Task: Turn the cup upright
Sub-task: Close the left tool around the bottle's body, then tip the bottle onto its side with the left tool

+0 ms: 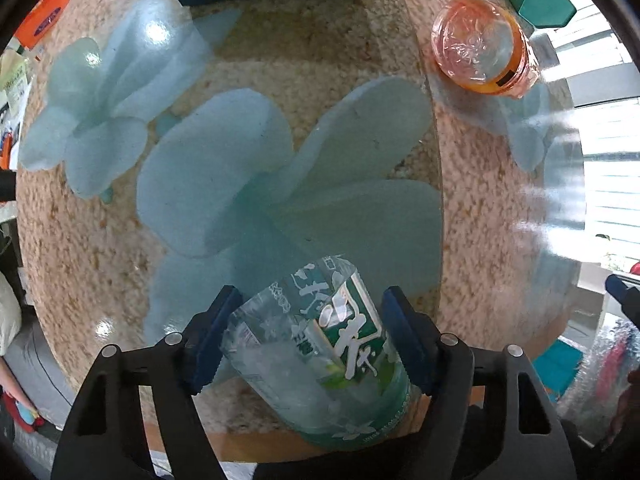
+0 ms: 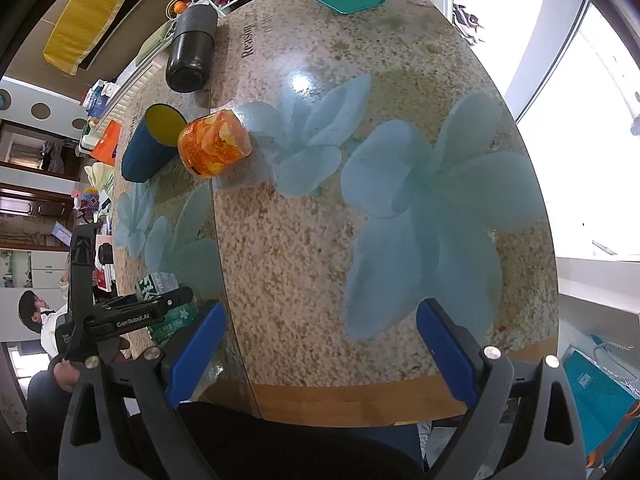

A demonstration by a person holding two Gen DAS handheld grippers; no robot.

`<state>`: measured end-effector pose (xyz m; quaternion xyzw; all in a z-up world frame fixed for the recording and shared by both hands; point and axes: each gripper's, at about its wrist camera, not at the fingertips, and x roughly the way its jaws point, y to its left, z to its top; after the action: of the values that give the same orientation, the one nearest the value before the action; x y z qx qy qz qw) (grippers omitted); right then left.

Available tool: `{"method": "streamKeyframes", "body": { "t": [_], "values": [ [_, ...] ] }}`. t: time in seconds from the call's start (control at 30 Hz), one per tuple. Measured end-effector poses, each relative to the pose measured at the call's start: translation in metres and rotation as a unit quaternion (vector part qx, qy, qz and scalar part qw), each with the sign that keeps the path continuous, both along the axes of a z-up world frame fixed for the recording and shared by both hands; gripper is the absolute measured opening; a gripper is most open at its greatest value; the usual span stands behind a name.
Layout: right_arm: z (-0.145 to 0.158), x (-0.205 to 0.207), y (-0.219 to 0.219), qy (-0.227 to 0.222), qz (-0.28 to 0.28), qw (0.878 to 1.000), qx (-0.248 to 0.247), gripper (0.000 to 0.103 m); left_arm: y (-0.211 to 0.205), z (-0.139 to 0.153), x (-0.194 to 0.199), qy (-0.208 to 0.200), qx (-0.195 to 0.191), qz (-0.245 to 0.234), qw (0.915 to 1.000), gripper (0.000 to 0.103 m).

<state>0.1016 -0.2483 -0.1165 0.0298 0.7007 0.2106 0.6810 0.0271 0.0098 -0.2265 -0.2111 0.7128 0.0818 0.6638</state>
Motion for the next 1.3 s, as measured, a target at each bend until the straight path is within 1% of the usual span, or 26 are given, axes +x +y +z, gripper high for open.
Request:
{"method": "streamKeyframes", "body": {
  "t": [0.1,0.2,0.23,0.33,0.43,0.6,0.7,0.77,0.93,1.07,1.17,1.3],
  "values": [
    [-0.001,0.001,0.001,0.000,0.000,1.000,0.000,0.096,-0.001,0.002,0.005,0.001,0.003,0.004,1.0000,0.074],
    [-0.002,0.001,0.001,0.001,0.001,1.000,0.001,0.096,0.000,0.008,0.011,-0.009,-0.007,0.013,0.9998,0.069],
    [-0.002,0.002,0.001,0.001,0.001,1.000,0.001,0.096,0.007,0.013,0.005,-0.013,-0.009,0.014,0.9998,0.069],
    [-0.003,0.002,0.001,0.002,0.002,1.000,0.002,0.096,0.006,0.023,0.008,-0.029,-0.005,0.012,0.9995,0.068],
    [-0.003,0.002,0.001,0.003,0.006,1.000,0.003,0.096,0.006,0.031,0.006,-0.034,0.001,0.011,0.9994,0.067],
    [-0.003,0.002,-0.002,0.000,0.009,1.000,0.006,0.096,0.000,0.044,-0.002,-0.048,0.001,0.013,0.9987,0.064],
    [-0.003,0.001,-0.004,0.001,0.010,1.000,0.007,0.096,0.001,0.042,-0.007,-0.051,0.000,0.016,0.9986,0.064],
    [-0.002,0.001,-0.005,0.001,0.010,1.000,0.008,0.096,0.000,0.040,-0.008,-0.060,0.000,0.016,0.9981,0.064],
    [-0.002,0.001,-0.009,0.000,0.011,1.000,0.010,0.096,-0.014,0.051,-0.016,-0.090,0.025,0.014,0.9956,0.063],
    [-0.002,0.001,-0.014,-0.001,0.010,1.000,0.010,0.096,-0.025,0.066,-0.019,-0.128,0.051,0.012,0.9904,0.063],
    [-0.003,0.000,-0.017,-0.002,0.012,1.000,0.008,0.096,-0.037,0.075,-0.022,-0.159,0.072,0.011,0.9846,0.063],
    [-0.004,-0.002,-0.023,-0.002,0.018,1.000,0.006,0.096,-0.056,0.077,-0.021,-0.180,0.088,-0.002,0.9797,0.063]
  ]
}}
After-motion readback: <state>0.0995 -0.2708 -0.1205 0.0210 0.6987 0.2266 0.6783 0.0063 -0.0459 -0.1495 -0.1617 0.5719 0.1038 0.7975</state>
